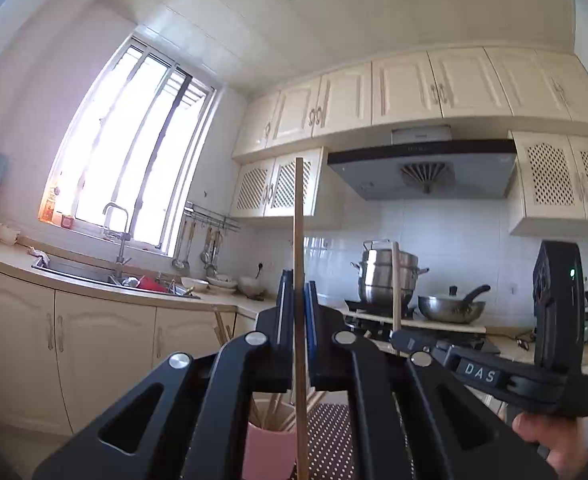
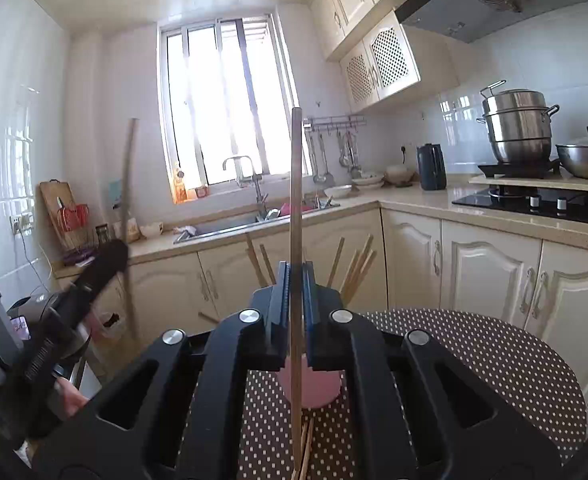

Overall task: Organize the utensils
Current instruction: 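Lift both held chopsticks upright above the pink cup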

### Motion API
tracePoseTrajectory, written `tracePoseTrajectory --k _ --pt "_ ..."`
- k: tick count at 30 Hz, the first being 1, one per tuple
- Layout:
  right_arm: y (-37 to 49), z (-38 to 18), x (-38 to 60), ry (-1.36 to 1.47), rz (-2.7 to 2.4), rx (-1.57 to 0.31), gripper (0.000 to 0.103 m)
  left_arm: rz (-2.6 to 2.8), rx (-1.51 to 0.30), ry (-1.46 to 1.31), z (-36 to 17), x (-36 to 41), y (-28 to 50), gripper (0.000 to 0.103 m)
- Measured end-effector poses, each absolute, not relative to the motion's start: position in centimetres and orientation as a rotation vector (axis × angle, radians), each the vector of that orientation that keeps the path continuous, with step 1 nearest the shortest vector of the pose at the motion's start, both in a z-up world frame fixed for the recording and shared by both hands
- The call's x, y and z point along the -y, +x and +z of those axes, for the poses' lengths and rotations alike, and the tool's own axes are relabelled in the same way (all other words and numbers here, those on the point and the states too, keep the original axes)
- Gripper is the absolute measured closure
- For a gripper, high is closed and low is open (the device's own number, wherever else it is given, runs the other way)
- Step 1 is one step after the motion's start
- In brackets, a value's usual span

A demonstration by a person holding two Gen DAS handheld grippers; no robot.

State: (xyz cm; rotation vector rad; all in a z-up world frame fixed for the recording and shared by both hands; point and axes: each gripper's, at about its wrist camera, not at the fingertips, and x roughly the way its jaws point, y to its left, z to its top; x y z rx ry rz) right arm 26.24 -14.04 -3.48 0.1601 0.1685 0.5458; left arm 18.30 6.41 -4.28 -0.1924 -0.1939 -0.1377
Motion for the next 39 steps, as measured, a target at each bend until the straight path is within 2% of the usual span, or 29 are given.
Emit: tracePoseTrajectory --k 5,12,23,39 --pt "28.0 -3.0 12.8 0.183 0.553 -0.134 0.097 -0.108 0.253 -0.279 -2.9 -10.1 19.5 0.097" --pt "30.5 -3.2 10.8 0.181 0.546 -0.088 0.097 -0.073 0.245 -0.346 -4.2 -12.7 23.9 0.097" --pt "33.0 -3.1 9.4 0.177 0.537 -0.025 0.097 -0.109 0.205 -0.376 -6.6 -11.5 31.4 0.097" --pt "35.4 -4.6 8.5 0.17 0.547 -0.053 0.097 -0.138 0.195 -0.369 -7.7 -10.5 35.8 0.097"
